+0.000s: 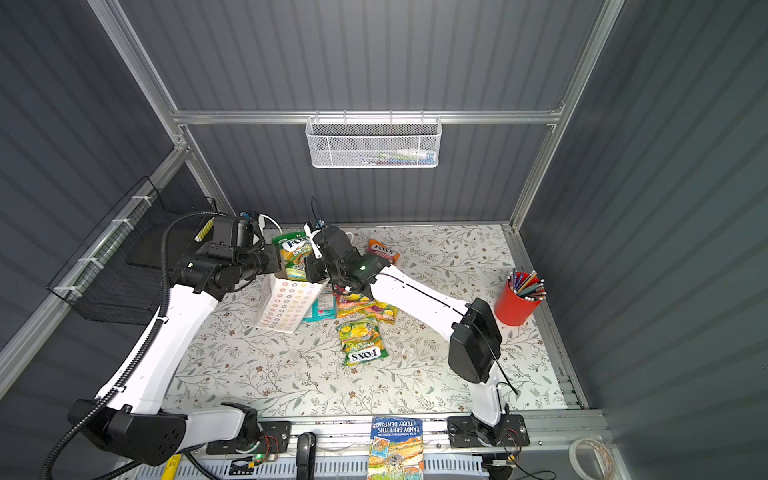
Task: Place the snacks into the paper bag
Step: 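Lower the green bag into the paper bag and open the right gripper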
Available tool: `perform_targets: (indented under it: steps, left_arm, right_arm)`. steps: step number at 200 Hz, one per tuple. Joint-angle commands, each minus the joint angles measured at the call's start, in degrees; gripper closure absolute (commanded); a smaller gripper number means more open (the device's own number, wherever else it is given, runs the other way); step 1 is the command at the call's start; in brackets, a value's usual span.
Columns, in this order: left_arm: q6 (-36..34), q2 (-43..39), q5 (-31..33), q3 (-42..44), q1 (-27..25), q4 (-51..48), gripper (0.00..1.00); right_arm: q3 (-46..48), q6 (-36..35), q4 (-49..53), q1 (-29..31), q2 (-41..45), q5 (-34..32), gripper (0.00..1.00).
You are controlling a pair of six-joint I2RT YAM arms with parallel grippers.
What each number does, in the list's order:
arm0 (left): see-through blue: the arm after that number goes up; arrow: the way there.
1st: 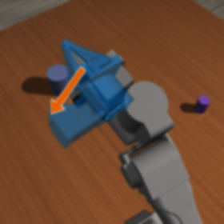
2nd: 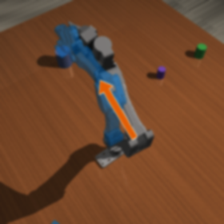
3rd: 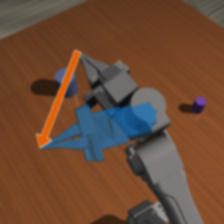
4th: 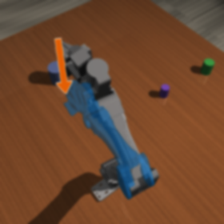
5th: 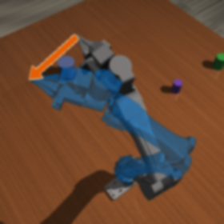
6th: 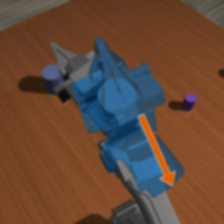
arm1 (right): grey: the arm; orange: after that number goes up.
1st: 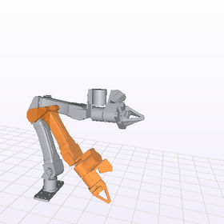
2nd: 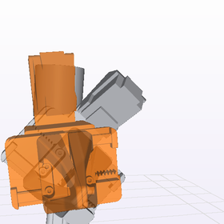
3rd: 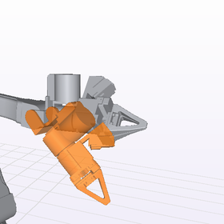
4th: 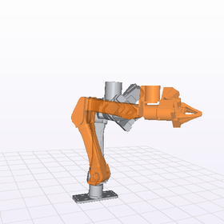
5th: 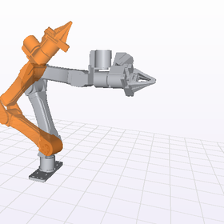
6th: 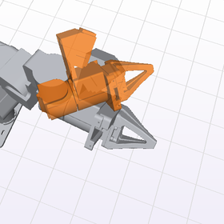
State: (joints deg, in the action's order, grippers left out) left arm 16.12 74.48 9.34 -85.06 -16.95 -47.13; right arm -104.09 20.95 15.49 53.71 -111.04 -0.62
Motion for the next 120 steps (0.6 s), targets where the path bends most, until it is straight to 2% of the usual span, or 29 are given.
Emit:
perform_targets:
  steps: [1,50,102,120]
  left_arm:
    - [0.42,-0.92,-2.3,-0.27,-0.45,2.45,1.0]
    - [0.47,-1.39,-1.65,-0.34,-0.45,2.4,1.0]
    - [0.76,-3.53,-1.87,0.8,-0.45,3.26,1.0]
    - [0.76,-3.45,-1.87,0.81,-0.45,3.37,1.0]
  right_arm:
    - [1.34,-0.6,-2.68,1.8,0.68,3.64,1.0]
    - [1.94,-1.58,1.51,2.71,0.74,4.09,1.0]
    - [2.89,-0.71,6.49,2.38,0.83,-3.57,1.0]
    - [3.14,0.51,6.27,1.63,0.57,-2.62,1.0]
